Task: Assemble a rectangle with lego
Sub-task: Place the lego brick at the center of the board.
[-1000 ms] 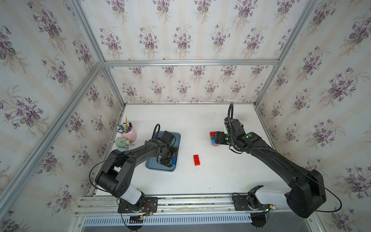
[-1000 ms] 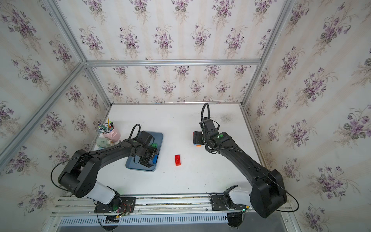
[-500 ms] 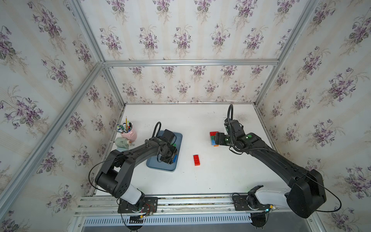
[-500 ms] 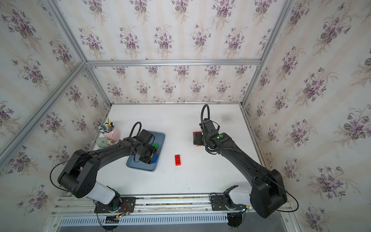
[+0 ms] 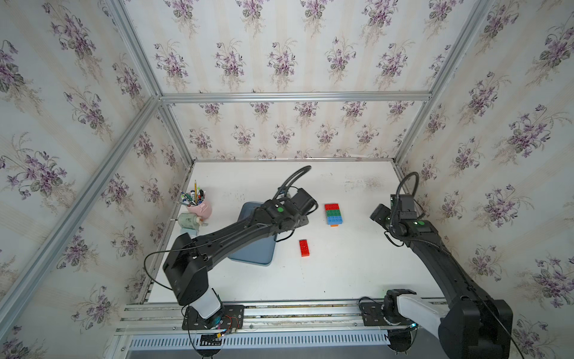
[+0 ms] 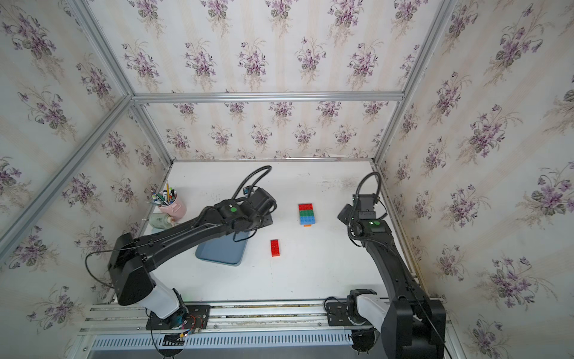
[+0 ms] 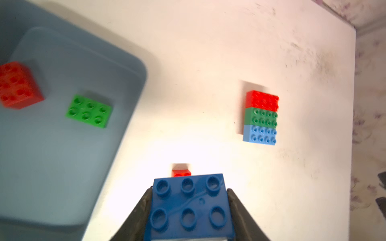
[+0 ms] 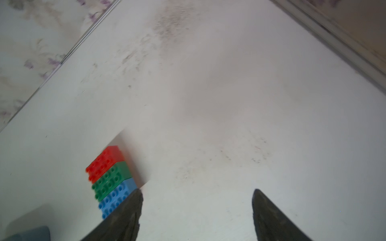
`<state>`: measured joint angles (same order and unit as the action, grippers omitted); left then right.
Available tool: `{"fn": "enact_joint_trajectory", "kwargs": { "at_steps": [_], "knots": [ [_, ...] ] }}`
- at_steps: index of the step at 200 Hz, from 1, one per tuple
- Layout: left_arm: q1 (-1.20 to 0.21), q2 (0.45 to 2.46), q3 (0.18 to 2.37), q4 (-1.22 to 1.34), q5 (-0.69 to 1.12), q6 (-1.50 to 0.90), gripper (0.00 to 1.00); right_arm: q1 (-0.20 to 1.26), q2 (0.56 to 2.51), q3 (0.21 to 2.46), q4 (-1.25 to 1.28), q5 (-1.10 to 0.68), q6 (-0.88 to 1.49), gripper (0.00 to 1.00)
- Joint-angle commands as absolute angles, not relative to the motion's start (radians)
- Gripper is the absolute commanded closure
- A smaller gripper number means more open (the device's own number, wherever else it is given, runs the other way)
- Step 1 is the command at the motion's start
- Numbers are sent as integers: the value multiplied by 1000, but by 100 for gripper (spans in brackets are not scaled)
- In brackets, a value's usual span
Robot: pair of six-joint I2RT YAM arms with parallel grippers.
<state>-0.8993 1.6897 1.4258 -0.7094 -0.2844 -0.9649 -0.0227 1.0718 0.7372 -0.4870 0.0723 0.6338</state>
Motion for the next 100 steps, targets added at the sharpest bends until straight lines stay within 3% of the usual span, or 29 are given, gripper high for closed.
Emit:
{"fn": "enact_joint_trajectory", "kwargs": {
  "at_steps": [1,34,100],
  "knots": [
    [-971,1794,1474,-629,-453,-781,65,-84,1029,705,-446,-80,688,18],
    [-1036,1957,1506,-530,-509,-764,65,-94,998,716,-486,-71,675,18],
    [-1087,2090,1483,-358,-435,-743,62,-97,981,729,-494,-67,674,18]
  ]
}}
